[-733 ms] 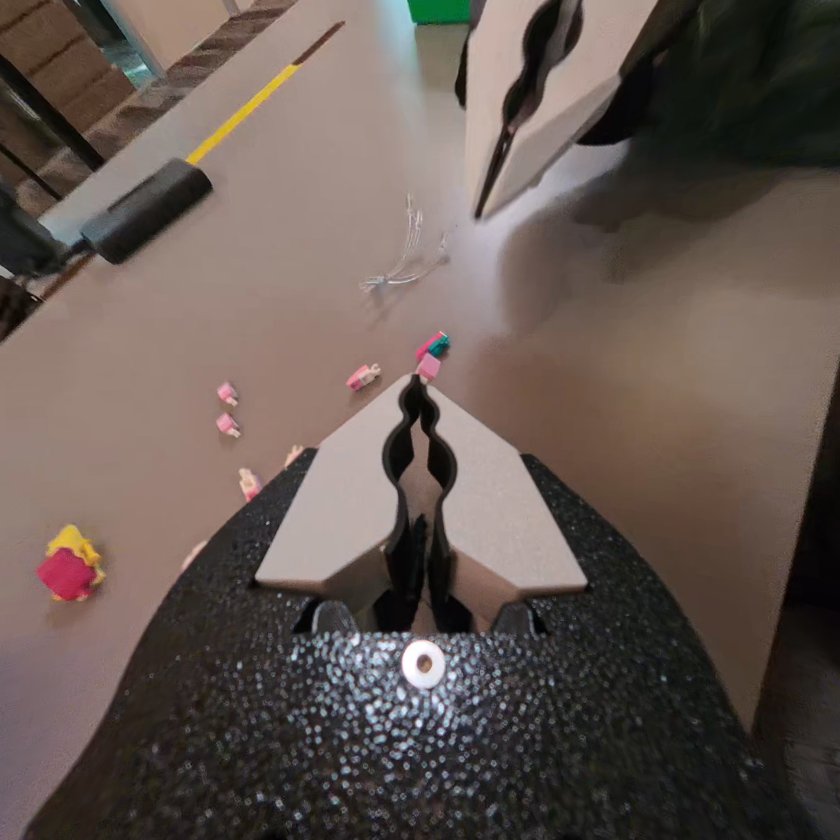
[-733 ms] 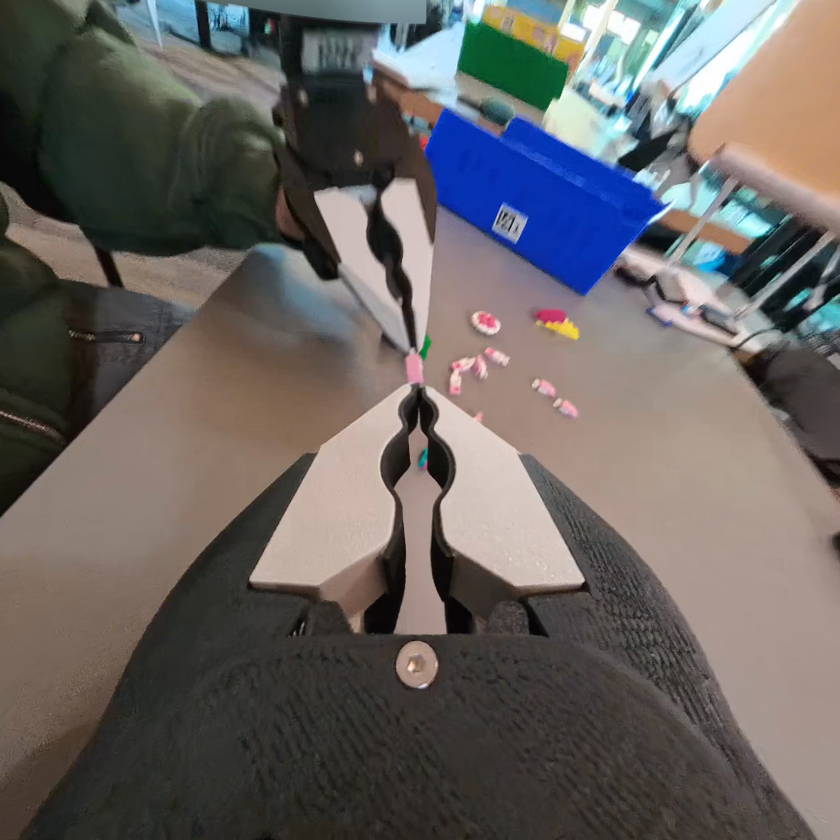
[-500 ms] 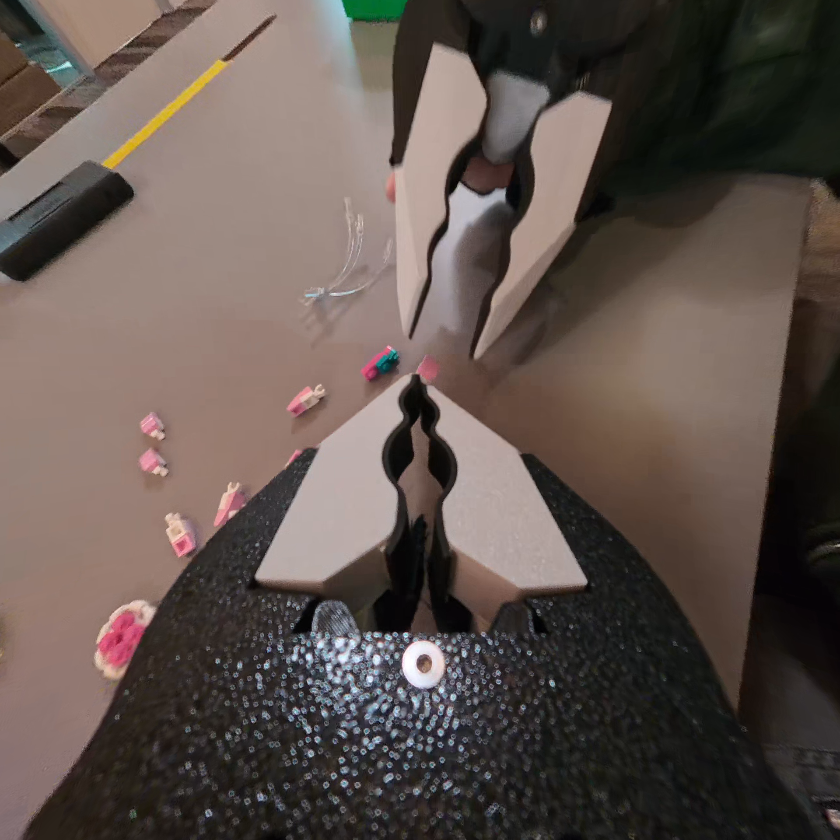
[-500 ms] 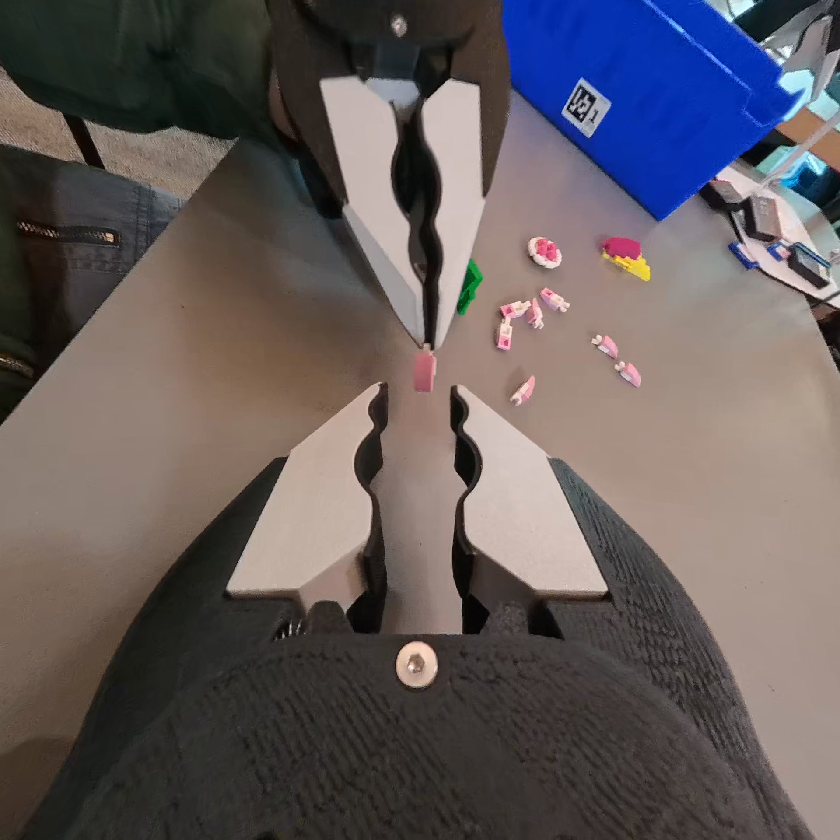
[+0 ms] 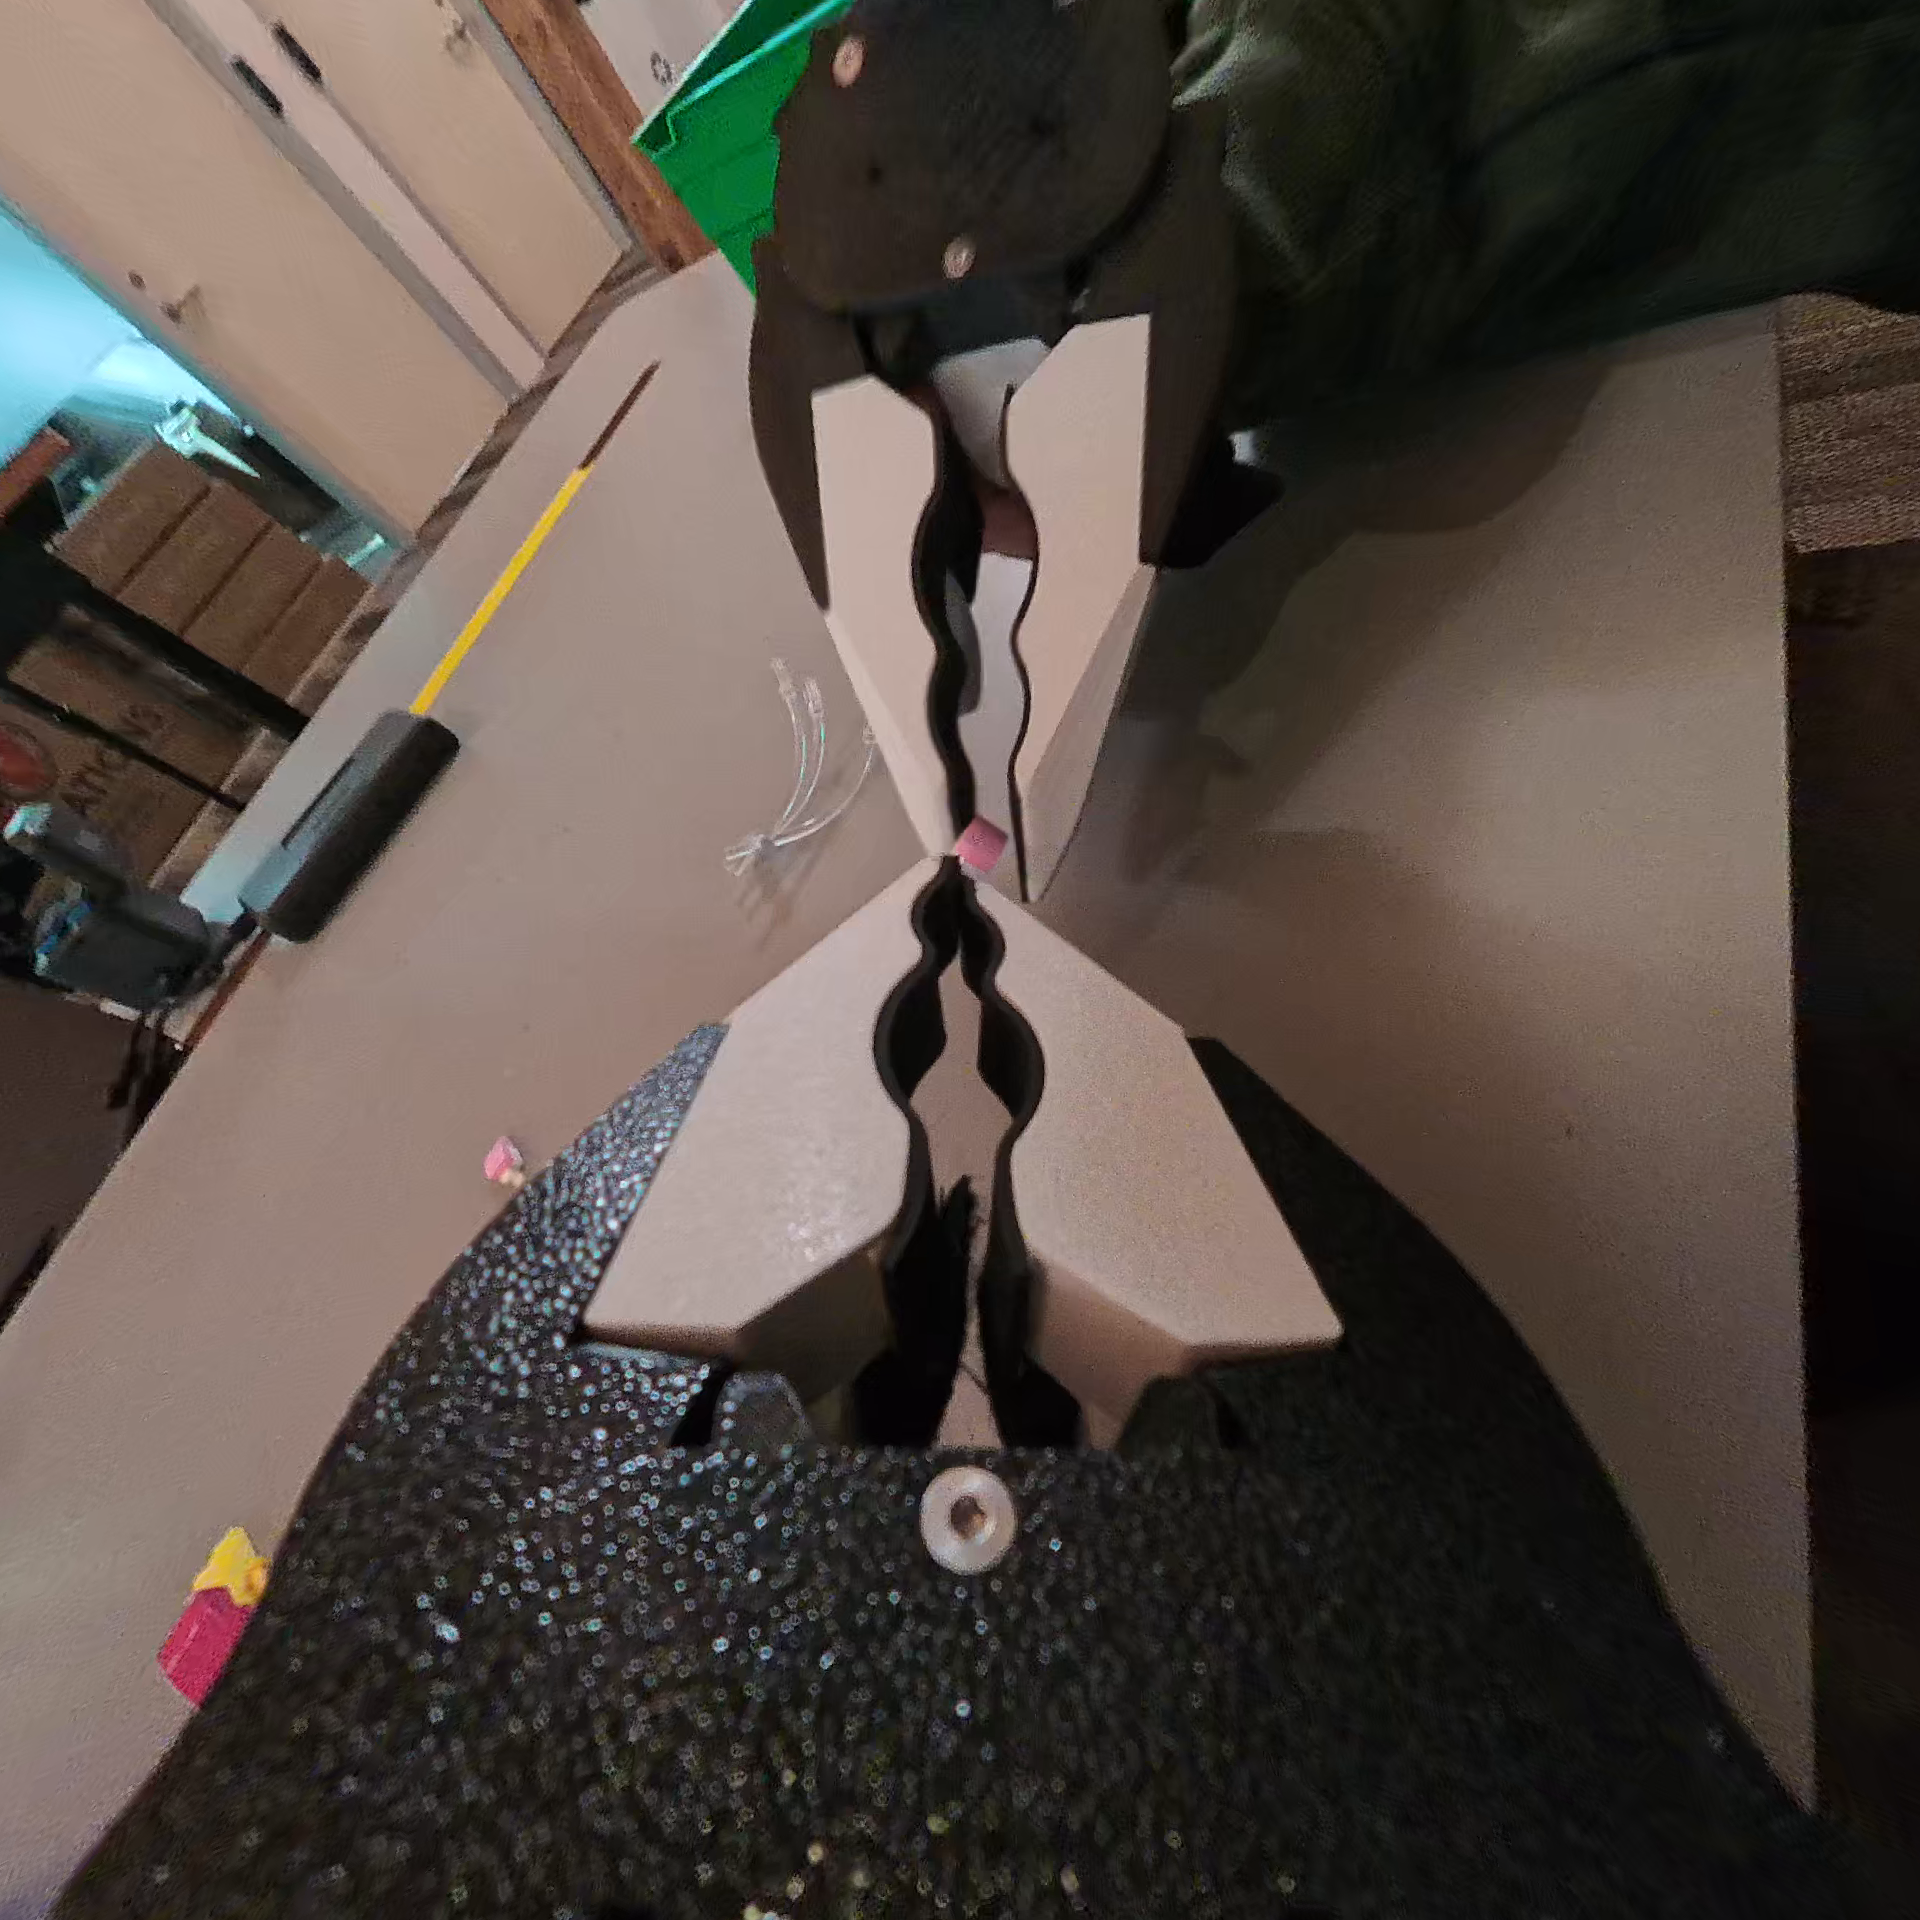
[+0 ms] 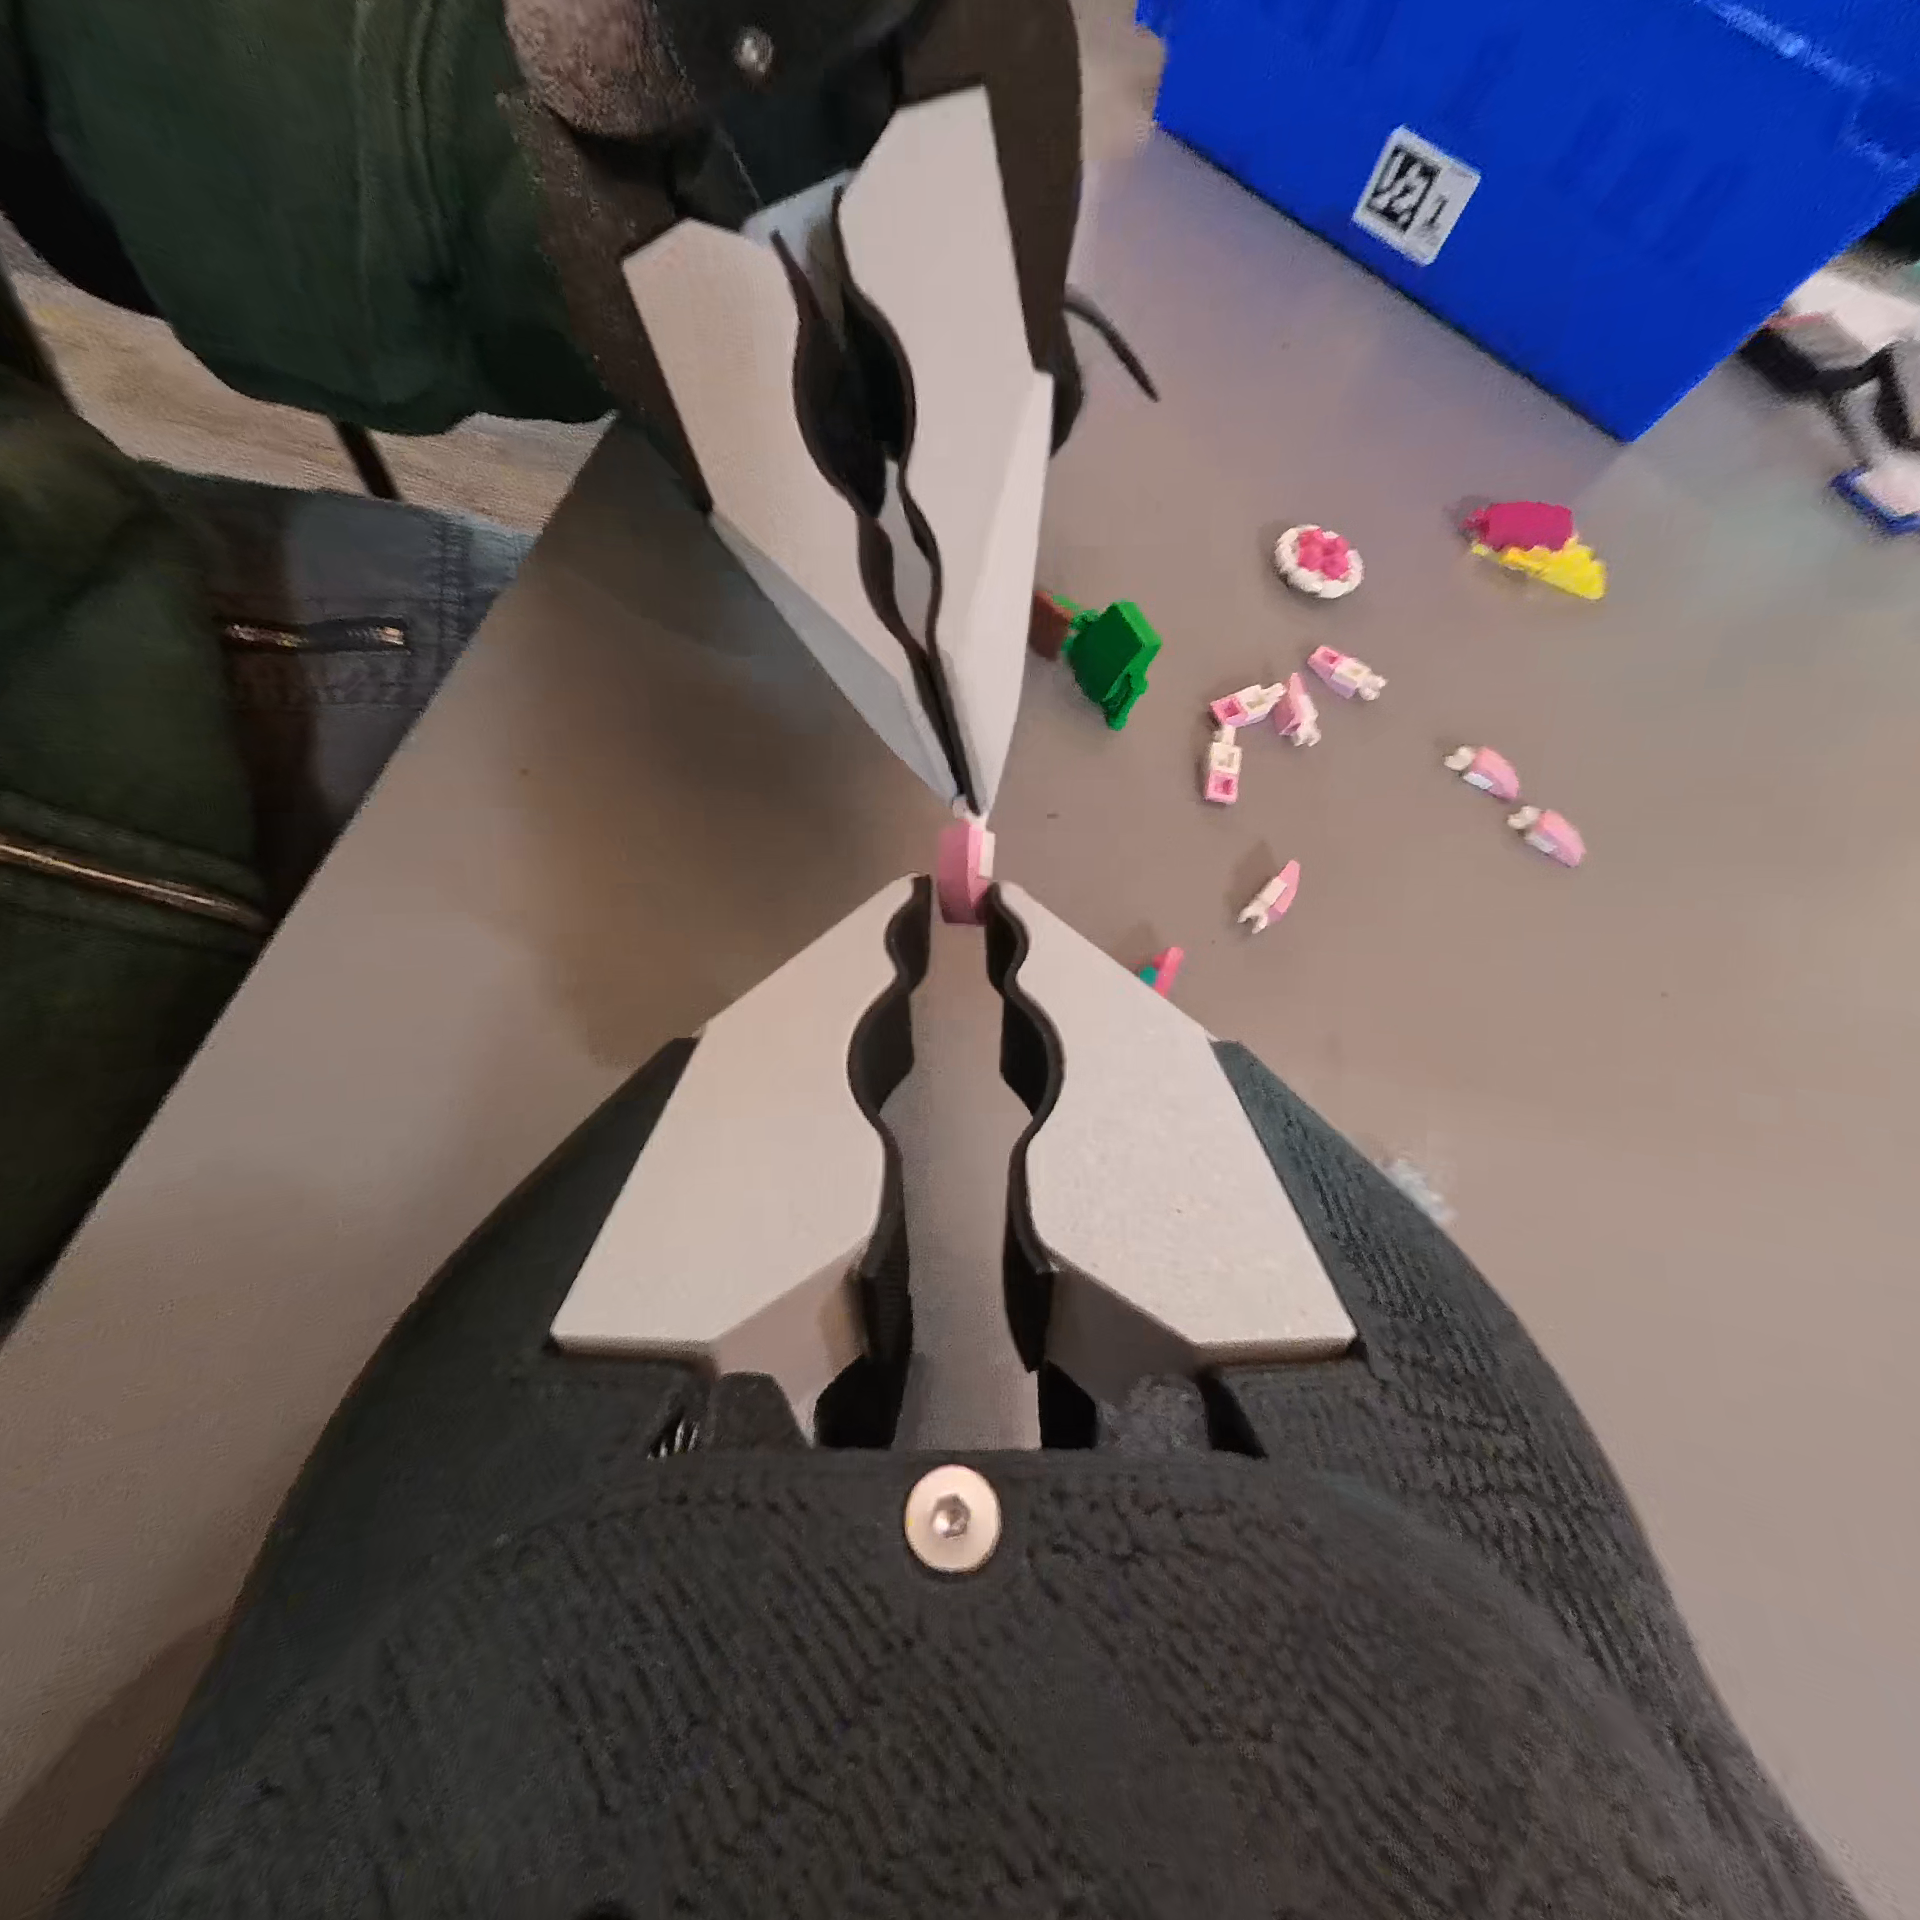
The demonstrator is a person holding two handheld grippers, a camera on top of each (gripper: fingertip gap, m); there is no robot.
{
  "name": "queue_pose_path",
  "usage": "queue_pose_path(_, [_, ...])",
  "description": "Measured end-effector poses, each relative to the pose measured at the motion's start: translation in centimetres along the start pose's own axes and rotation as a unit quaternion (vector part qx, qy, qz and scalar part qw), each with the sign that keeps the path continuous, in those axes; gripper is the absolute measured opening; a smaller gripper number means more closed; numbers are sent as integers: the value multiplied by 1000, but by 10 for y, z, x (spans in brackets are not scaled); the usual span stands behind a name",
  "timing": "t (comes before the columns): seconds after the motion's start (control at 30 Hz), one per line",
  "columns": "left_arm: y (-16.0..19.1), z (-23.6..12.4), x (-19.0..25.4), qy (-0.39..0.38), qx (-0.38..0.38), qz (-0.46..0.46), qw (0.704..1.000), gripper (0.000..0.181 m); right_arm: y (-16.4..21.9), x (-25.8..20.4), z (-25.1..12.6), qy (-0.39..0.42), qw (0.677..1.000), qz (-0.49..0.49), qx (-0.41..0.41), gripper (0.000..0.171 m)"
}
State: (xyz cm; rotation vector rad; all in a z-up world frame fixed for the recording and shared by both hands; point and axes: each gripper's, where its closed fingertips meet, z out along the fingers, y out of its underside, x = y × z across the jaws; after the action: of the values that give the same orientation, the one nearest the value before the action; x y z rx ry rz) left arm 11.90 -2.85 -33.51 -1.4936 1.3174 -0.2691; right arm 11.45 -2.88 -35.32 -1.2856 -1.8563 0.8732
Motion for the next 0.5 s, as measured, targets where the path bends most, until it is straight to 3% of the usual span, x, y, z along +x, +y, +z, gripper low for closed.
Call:
queue_pose_path(0.13, [4, 2, 0, -10, -18, 9, 1000, 0, 4, -1, 1, 0, 1000, 4, -20, 4])
queue_pose_path(0.23, [30, 0, -29, -91, -91, -4, 992, 0, -11, -21, 9, -5, 998, -69, -12, 1])
queue_pose_path(0.33, [25, -8, -36, -72, -54, -81, 993, 0, 1, -12, 16, 57, 985, -149, -62, 1])
queue_pose_path(0.5, [30, -6, -24, -15, -65, -128, 990, 0, 4, 16, 4, 145, 965, -207, -74, 1])
